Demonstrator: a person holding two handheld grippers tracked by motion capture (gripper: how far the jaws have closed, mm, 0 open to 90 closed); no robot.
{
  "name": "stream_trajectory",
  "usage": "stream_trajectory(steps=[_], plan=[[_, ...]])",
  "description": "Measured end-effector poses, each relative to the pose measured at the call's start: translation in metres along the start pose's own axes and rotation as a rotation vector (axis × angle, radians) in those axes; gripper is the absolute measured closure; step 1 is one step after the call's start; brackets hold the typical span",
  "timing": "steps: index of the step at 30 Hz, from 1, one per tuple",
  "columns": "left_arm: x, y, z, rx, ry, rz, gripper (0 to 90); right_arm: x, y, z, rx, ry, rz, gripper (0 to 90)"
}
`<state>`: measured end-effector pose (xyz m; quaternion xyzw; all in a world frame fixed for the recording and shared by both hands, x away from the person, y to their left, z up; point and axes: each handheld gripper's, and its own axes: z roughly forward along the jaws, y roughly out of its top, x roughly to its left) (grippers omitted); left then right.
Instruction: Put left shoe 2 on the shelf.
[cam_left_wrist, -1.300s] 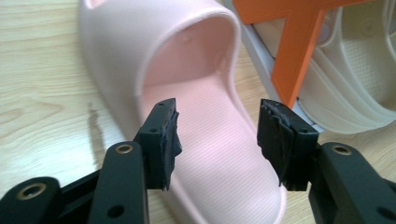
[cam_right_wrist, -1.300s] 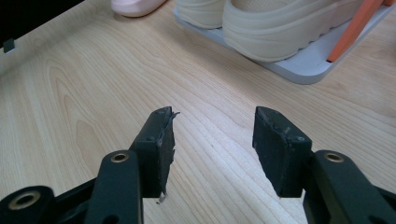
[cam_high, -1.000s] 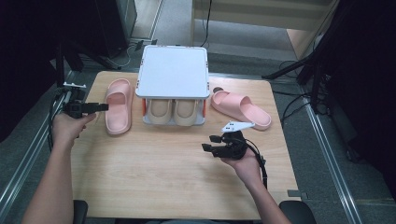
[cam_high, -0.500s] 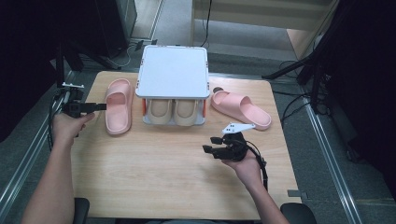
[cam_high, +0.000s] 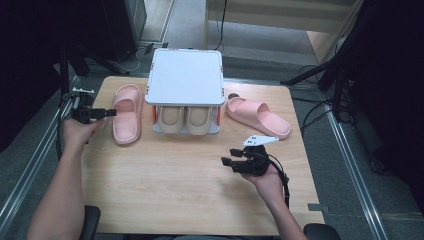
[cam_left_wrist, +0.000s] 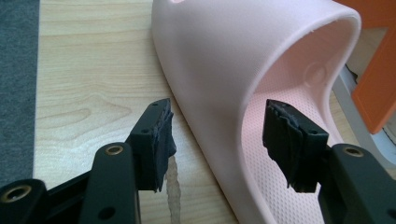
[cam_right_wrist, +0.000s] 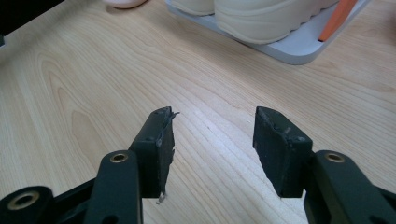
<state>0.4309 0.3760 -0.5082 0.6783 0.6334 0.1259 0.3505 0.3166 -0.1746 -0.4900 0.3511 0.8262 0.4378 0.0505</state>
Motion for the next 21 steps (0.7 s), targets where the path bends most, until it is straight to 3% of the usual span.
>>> stream_trajectory(steps=[8,16,21], plan=[[-0.002,0.0,0.013,-0.047,0.028,0.023,45.2,-0.001,-0.005,-0.005,-0.007,-0.018,0.017,48.6],[-0.002,-0.001,0.02,-0.055,0.026,0.014,56.9,-0.001,-0.007,-0.004,-0.002,-0.025,0.025,48.4],[-0.007,0.0,0.019,-0.053,0.093,0.067,69.6,-0.001,-0.007,-0.004,-0.001,-0.023,0.025,48.3]])
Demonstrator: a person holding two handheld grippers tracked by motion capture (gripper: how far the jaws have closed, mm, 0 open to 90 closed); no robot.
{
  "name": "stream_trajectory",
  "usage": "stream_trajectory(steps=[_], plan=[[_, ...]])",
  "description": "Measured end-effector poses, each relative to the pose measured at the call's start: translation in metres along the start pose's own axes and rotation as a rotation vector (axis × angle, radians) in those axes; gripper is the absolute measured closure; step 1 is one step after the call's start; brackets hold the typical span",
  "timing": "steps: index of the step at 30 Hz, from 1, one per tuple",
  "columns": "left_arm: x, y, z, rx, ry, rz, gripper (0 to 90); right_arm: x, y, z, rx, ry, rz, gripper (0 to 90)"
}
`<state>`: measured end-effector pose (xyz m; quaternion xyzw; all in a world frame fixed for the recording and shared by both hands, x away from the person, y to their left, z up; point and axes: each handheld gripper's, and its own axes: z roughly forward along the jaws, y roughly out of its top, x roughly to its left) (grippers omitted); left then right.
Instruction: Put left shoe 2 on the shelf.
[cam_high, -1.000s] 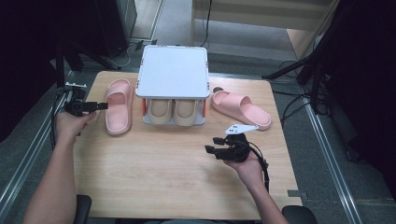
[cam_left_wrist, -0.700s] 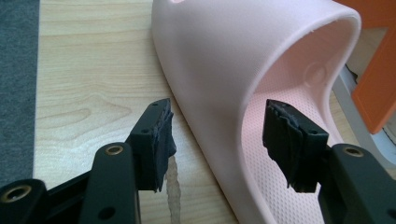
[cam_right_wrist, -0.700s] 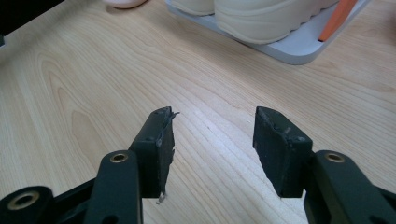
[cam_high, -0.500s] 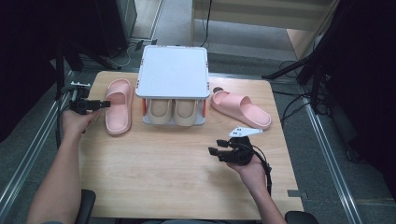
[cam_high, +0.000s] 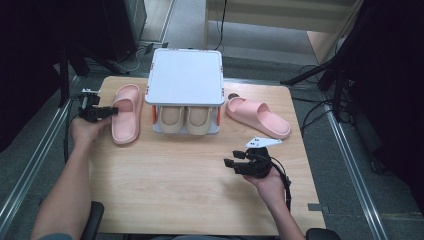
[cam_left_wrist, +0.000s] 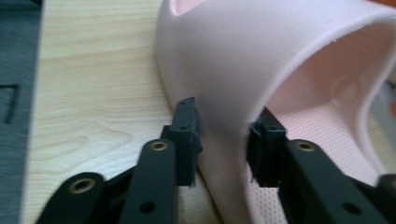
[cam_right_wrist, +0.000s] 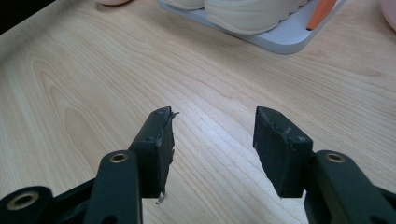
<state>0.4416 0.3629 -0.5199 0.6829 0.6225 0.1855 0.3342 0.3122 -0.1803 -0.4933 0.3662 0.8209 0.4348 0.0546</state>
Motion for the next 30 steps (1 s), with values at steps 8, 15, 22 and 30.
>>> stream_trajectory(steps=[8,15,22,30], plan=[[0.004,0.001,-0.005,0.002,0.038,0.013,79.8,0.0,0.0,-0.002,-0.009,0.002,-0.001,48.2],[0.007,0.0,-0.007,0.011,0.021,-0.011,82.9,-0.001,0.001,-0.003,-0.017,0.003,0.004,48.1],[0.007,0.002,-0.012,0.039,0.019,-0.056,83.3,0.005,0.004,-0.001,-0.017,0.023,-0.011,48.1],[-0.001,0.013,-0.028,0.015,-0.004,-0.075,83.3,0.007,0.007,0.003,-0.01,0.051,-0.021,47.9]])
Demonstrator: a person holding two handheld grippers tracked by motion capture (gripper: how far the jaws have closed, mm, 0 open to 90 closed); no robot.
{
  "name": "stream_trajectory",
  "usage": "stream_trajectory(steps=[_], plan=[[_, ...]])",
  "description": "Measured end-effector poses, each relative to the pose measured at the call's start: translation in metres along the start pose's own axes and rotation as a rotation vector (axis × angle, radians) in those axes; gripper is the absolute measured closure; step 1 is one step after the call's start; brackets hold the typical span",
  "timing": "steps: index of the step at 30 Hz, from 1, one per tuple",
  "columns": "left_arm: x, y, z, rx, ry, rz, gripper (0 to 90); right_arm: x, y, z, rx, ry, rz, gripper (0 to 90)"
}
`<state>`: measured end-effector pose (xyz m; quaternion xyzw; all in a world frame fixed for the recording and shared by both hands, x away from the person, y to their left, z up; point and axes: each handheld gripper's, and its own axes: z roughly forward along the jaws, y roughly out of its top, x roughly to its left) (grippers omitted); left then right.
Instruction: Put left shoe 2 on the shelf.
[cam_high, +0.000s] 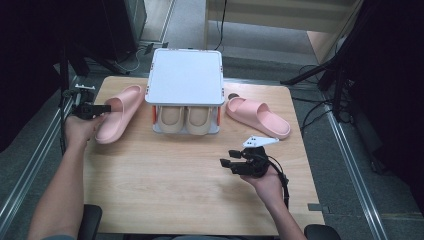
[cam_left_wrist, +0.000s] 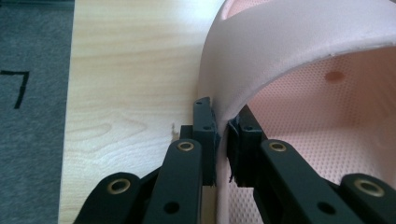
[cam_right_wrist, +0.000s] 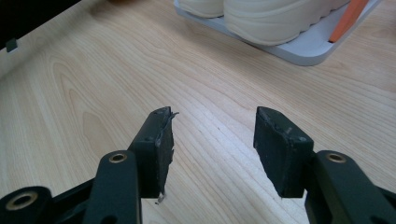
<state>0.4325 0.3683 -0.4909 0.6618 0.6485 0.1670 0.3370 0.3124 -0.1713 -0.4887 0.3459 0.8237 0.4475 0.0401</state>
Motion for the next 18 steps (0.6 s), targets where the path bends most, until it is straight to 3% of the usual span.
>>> stream_trajectory(steps=[2,7,11,18], plan=[[-0.002,0.005,-0.002,0.03,0.005,0.0,83.2,0.0,0.001,0.001,-0.001,0.003,-0.006,48.0],[-0.009,0.02,-0.01,0.049,0.046,0.027,83.3,-0.001,0.004,0.002,-0.007,0.008,-0.005,48.0],[-0.011,0.034,-0.017,0.075,0.056,0.006,83.2,-0.001,0.006,0.004,-0.005,0.012,-0.005,48.0],[-0.023,0.055,-0.027,0.076,0.061,-0.009,83.0,-0.003,0.008,0.007,0.006,0.014,-0.001,48.0]])
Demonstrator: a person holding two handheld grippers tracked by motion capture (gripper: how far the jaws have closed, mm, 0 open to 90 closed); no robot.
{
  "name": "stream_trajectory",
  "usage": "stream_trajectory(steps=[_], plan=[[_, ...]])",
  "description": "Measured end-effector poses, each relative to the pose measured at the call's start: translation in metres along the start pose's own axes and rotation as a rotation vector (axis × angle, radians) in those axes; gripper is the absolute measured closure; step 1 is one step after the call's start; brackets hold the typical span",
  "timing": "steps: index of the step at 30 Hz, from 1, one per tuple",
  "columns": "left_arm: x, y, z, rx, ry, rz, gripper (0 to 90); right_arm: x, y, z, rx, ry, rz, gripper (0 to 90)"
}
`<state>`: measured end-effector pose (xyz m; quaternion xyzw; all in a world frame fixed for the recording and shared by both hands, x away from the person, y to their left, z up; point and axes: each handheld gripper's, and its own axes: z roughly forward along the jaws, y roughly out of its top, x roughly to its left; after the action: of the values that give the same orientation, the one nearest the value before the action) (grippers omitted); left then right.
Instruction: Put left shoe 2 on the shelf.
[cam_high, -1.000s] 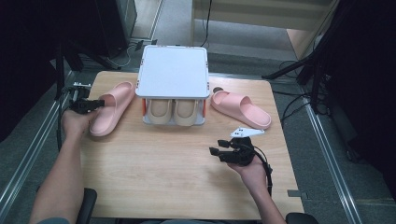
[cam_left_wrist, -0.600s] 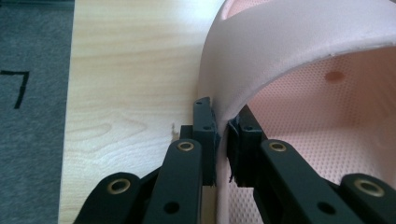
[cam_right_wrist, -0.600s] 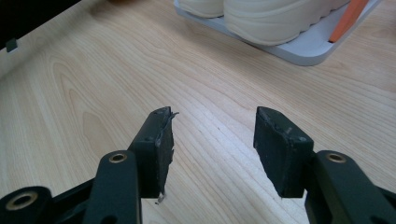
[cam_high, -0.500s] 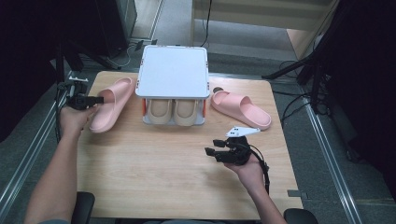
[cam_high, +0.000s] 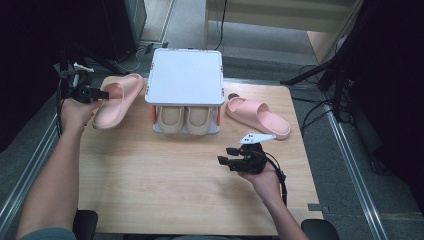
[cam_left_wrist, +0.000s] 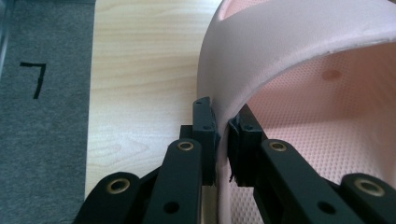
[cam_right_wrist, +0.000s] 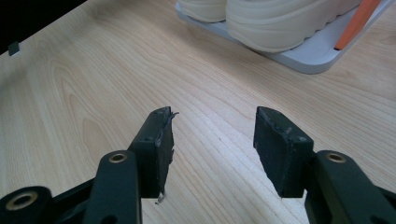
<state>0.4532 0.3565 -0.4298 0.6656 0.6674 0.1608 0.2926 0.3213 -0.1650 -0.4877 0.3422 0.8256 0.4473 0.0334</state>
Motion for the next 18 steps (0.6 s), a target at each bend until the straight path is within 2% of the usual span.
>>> stream_trajectory(steps=[6,18], plan=[[-0.012,0.024,-0.017,-0.002,0.012,-0.005,82.9,-0.001,0.002,0.0,-0.006,0.011,-0.003,48.0],[-0.041,0.069,-0.052,-0.047,0.02,0.027,82.7,0.003,0.004,0.003,0.011,0.015,-0.019,47.7]])
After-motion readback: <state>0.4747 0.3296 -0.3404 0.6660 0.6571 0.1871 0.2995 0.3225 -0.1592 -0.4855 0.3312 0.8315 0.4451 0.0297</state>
